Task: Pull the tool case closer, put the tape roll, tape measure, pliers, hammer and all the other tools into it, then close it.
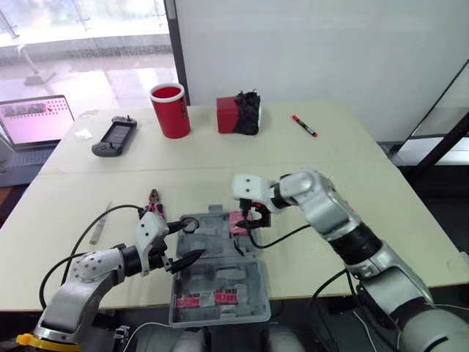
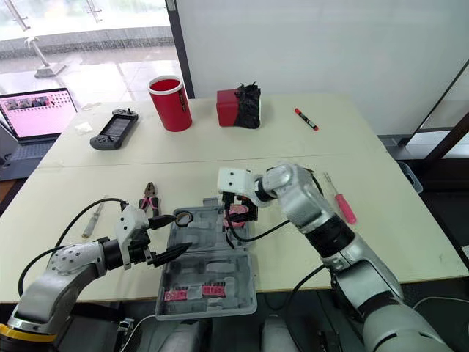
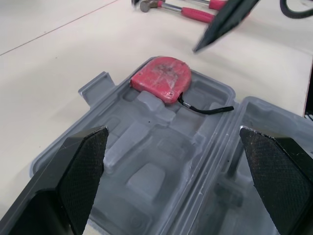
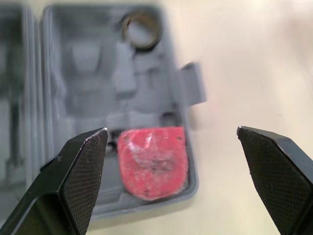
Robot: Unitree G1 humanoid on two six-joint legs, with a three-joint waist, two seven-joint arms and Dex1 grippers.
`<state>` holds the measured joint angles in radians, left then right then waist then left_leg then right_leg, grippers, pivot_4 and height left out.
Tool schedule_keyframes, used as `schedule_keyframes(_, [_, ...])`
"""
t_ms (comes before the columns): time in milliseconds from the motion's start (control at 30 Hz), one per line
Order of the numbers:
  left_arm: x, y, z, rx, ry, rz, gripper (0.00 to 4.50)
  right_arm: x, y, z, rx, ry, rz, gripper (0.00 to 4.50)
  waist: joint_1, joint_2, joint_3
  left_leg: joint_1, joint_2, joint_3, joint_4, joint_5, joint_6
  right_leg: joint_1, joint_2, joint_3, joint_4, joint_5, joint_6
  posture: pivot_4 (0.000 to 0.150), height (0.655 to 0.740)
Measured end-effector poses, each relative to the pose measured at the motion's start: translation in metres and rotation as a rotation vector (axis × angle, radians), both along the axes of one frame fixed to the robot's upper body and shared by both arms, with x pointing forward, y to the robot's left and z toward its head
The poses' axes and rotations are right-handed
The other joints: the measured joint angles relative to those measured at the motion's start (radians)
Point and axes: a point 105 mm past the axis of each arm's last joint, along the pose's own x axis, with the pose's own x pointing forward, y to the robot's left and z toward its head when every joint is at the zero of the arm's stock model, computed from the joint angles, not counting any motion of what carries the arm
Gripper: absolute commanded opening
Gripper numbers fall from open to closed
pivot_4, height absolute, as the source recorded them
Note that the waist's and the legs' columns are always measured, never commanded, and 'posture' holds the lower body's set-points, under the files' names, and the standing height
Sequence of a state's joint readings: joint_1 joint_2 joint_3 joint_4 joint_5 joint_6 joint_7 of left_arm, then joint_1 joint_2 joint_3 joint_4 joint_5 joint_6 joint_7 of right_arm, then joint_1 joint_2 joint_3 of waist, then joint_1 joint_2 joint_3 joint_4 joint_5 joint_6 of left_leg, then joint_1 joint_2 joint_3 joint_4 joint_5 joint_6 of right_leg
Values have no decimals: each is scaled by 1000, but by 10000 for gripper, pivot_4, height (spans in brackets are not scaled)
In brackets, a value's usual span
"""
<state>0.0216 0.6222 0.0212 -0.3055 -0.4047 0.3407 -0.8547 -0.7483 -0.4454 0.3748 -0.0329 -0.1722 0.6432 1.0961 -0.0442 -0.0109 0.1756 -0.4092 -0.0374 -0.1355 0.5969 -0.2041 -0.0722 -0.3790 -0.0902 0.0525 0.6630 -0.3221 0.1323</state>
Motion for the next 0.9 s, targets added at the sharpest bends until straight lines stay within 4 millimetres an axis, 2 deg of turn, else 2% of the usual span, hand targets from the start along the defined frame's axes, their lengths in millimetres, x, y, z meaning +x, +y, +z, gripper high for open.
schedule_keyframes(67, [1, 1, -2, -1, 11, -3, 45000, -4, -9, -4, 78, 58, -37, 44684, -1, 0, 0, 0, 0, 0, 0, 0, 0, 0, 0, 0, 0, 0, 0, 1500, 7400])
schedule_keyframes(200, [5, 1, 1, -2, 3, -13, 45000, -8, -12, -4, 156, 136, -61, 44684, -1, 0, 0, 0, 0, 0, 0, 0, 0, 0, 0, 0, 0, 0, 0, 1500, 7400])
schedule_keyframes(300, [8, 2, 2, -3, 1, -22, 45000, -7, -7, 1, 242, 140, -65, 35900, -1, 0, 0, 0, 0, 1, 0, 0, 0, 0, 0, 0, 0, 0, 0, 1500, 7400])
schedule_keyframes(367, [10, 1, 3, -4, 0, -31, 45000, -4, -3, 2, 263, 106, -57, 26984, 0, 0, 0, 0, 0, 1, 0, 0, 0, 0, 0, 0, 0, 0, 0, 1500, 7400])
schedule_keyframes(533, [12, 1, 5, 0, -6, -43, 45000, 3, -2, -11, 248, 54, -50, 26984, 0, 0, 0, 0, 0, 1, 0, 0, 0, 0, 0, 0, 0, 0, 0, 1500, 7400])
schedule_keyframes(567, [12, 1, 5, 2, -5, -43, 45000, 2, -4, -15, 244, 57, -49, 21853, 0, 0, 0, 0, 0, 1, 0, 0, 0, 0, 0, 0, 0, 0, 0, 1500, 7400])
schedule_keyframes(600, [12, 1, 5, 3, -5, -44, 45000, 3, -5, -19, 243, 62, -52, 19762, -1, 0, 0, 0, 0, 1, 0, 0, 0, 0, 0, 0, 0, 0, 0, 1500, 7400])
schedule_keyframes(667, [12, 1, 5, 4, -5, -43, 45000, 4, -8, -27, 241, 60, -62, 10258, -1, 0, 0, 0, 0, 1, 0, 0, 0, 0, 0, 0, 0, 0, 0, 1500, 7400])
schedule_keyframes(900, [11, 3, 6, 17, -7, -42, 45000, 8, -9, -42, 246, 64, -65, 10258, -1, 0, 0, 0, 0, 1, 0, 0, 0, 0, 0, 0, 0, 0, 0, 1500, 7400])
